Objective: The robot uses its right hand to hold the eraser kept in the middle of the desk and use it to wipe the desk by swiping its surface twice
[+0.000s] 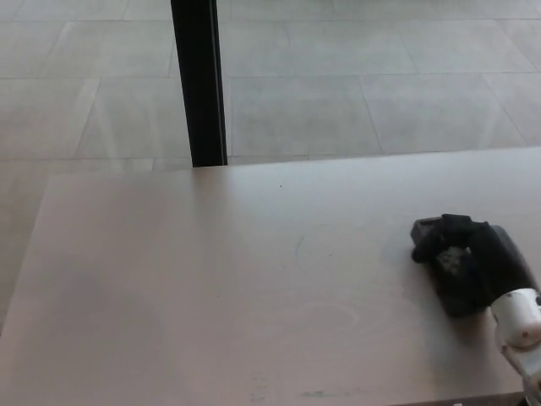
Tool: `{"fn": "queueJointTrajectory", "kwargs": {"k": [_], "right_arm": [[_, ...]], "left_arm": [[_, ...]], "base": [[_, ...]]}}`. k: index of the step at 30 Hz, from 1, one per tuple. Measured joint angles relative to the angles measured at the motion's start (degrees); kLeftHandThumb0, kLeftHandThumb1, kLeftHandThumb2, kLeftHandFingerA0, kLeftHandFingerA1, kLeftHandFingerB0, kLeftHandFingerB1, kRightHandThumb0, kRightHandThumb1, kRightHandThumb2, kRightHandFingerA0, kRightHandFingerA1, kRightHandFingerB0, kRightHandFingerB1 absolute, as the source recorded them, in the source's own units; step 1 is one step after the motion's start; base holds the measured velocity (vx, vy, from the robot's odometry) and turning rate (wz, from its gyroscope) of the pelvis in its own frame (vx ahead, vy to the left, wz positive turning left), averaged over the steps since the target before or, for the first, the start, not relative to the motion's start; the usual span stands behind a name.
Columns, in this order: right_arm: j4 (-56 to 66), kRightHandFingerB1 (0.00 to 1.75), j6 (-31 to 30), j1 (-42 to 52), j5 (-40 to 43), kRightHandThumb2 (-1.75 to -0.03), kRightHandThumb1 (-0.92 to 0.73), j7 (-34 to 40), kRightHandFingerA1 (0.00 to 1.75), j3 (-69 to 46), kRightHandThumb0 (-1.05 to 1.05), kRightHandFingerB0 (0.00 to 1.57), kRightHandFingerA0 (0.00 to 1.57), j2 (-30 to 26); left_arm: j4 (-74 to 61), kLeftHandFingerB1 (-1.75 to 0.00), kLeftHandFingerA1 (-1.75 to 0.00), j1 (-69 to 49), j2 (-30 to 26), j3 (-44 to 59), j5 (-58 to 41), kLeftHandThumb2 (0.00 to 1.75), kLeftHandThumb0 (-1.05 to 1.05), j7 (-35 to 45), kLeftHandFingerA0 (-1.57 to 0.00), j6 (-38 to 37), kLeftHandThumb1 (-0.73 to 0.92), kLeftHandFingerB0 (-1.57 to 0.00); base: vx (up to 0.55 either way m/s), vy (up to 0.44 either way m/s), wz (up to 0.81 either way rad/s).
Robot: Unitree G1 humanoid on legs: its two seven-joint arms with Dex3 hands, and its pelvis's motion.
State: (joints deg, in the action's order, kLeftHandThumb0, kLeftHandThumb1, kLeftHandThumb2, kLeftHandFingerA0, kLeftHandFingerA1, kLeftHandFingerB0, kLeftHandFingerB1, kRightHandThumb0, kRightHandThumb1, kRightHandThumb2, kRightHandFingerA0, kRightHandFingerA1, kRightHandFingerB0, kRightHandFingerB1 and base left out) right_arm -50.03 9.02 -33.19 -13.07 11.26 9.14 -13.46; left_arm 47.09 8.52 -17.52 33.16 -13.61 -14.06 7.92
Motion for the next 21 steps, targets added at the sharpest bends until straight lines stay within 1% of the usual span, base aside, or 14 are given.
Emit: {"fn": "queueJointTrajectory", "kwargs": {"k": [1, 2, 3, 5, 6, 7, 9, 10, 11, 16, 17, 18, 20, 21], "right_arm": [[-0.11, 1.5, 0.01, 0.44, 0.08, -0.84, -0.6, 0.14, 1.75, -0.91, -0.23, 0.67, 0.85, -0.53], [-0.35, 1.59, 0.06, 1.05, 0.34, -0.89, -0.61, 0.34, 1.75, -2.25, -0.25, 0.69, 0.91, -0.95], [-0.57, 1.59, 0.21, 1.54, 0.67, -0.89, -0.61, 0.52, 1.75, -3.62, -0.25, 0.69, 0.91, -1.26], [-0.92, 1.71, 0.54, 2.15, 1.35, -0.95, -0.57, 0.7, 1.75, -5.71, -0.25, 0.67, 0.93, -1.7], [-1.09, 1.67, 0.71, 2.37, 1.69, -0.88, -0.6, 0.69, 1.75, -6.58, -0.26, 0.68, 0.95, -1.79], [-1.43, 1.61, 0.88, 2.63, 2.34, -0.91, -0.63, 0.7, 1.75, -8.17, -0.28, 0.66, 0.97, -1.92], [-2.16, 1.63, 0.89, 2.81, 3.3, -0.93, -0.61, 0.68, 1.75, -10.46, -0.28, 0.66, 0.99, -2.21], [-2.47, 1.59, 0.89, 2.93, 3.86, -0.94, -0.59, 0.65, 1.75, -11.64, -0.3, 0.72, 0.98, -2.36], [-2.7, 1.65, 0.9, 3.0, 4.17, -0.97, -0.58, 0.65, 1.75, -12.24, -0.31, 0.73, 0.99, -2.48], [-5.16, 1.55, 0.82, 2.71, 5.97, -0.94, -0.61, 0.68, 1.75, -16.24, -0.33, 0.75, 0.97, -4.38], [-5.75, 1.43, 0.78, 2.56, 6.16, -0.95, -0.59, 0.72, 1.73, -16.63, -0.29, 0.73, 1.16, -4.76], [-6.36, 1.59, 0.7, 2.35, 6.36, -0.84, -0.63, 0.83, 1.75, -17.04, -0.33, 0.68, 0.97, -5.09], [-7.25, 1.59, 0.5, 1.94, 6.73, -0.84, -0.63, 1.1, 1.75, -17.89, -0.33, 0.68, 0.97, -5.29], [-7.53, 1.54, 0.42, 1.77, 6.84, -0.93, -0.59, 1.24, 1.75, -18.2, -0.34, 0.77, 0.98, -5.3]], "left_arm": [[-0.16, -0.91, -1.07, -0.05, -0.02, -0.08, -0.01, 0.62, -0.76, -0.07, -0.49, 0.01, 0.75, -0.5], [-0.23, -0.93, -1.07, -0.06, -0.02, -0.13, -0.05, 0.61, -0.75, -0.13, -0.48, 0.01, 0.75, -0.49], [-0.12, -0.93, -1.07, -0.02, -0.02, -0.12, -0.1, 0.61, -0.75, -0.15, -0.48, 0.01, 0.75, -0.49], [0.0, -0.95, -1.09, -0.03, -0.01, -0.05, -0.24, 0.62, -0.76, -0.15, -0.47, 0.01, 0.75, -0.48], [-0.04, -0.96, -1.14, -0.03, 0.0, 0.0, -0.3, 0.61, -0.74, -0.16, -0.44, 0.0, 0.75, -0.47], [-0.4, -0.95, -1.14, -0.13, 0.05, 0.2, -0.49, 0.62, -0.75, -0.16, -0.46, 0.02, 0.75, -0.48], [-1.13, -0.95, -1.13, -0.28, 0.12, 0.64, -0.89, 0.61, -0.73, -0.16, -0.45, 0.03, 0.75, -0.48], [-1.25, -0.94, -1.14, -0.3, 0.12, 0.94, -1.07, 0.62, -0.72, -0.16, -0.44, 0.03, 0.76, -0.45], [-1.34, -0.95, -1.15, -0.32, 0.12, 1.07, -1.16, 0.62, -0.72, -0.16, -0.42, 0.04, 0.74, -0.45], [-2.34, -0.94, -1.15, -0.88, 0.38, 1.64, -2.19, 0.62, -0.73, -0.01, -0.44, 0.1, 0.76, -0.49], [-2.45, -0.94, -1.14, -1.05, 0.39, 1.65, -2.34, 0.62, -0.73, -0.01, -0.43, 0.11, 0.77, -0.49], [-2.58, -0.92, -1.16, -1.22, 0.46, 1.65, -2.5, 0.62, -0.73, -0.01, -0.43, 0.13, 0.77, -0.49], [-2.62, -0.92, -1.16, -1.35, 0.55, 1.64, -2.7, 0.62, -0.73, -0.01, -0.43, 0.14, 0.77, -0.49], [-2.56, -0.94, -1.18, -1.35, 0.57, 1.64, -2.77, 0.62, -0.73, -0.01, -0.44, 0.14, 0.76, -0.49]], "base": [[0.0, 0.0, 0.0], [0.0, 0.0, 0.0], [0.0, 0.0, 0.0], [0.0, 0.0, 0.0], [0.0, 0.0, 0.0], [0.0, 0.0, 0.0], [0.0, 0.0, 0.0], [0.0, 0.0, 0.0], [0.0, 0.0, 0.0], [0.0, 0.0, 0.0], [0.0, 0.0, 0.0], [0.0, 0.0, 0.0], [0.0, 0.0, 0.0], [0.0, 0.0, 0.0]]}}
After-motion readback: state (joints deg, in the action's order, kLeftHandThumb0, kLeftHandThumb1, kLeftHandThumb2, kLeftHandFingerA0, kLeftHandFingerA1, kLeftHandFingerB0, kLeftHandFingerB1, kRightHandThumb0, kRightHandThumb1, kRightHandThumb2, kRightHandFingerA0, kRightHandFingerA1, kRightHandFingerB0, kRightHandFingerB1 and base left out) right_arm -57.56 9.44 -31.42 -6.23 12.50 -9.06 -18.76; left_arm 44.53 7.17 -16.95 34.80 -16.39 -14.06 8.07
